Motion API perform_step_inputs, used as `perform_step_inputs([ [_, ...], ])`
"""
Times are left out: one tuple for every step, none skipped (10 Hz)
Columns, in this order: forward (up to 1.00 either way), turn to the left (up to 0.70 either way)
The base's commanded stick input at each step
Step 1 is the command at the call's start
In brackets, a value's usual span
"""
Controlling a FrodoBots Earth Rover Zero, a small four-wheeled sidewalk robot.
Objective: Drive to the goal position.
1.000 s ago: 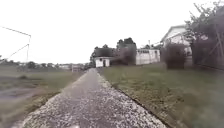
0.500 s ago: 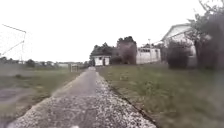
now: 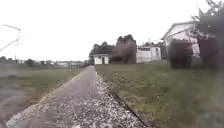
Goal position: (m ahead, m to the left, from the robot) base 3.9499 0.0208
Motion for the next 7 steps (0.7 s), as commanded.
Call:
perform_step_inputs([
  [1.0,0.0],
  [1.0,0.0],
  [1.0,0.0],
  [1.0,0.0],
  [1.0,0.0],
  [1.0,0.0],
  [1.0,0.0],
])
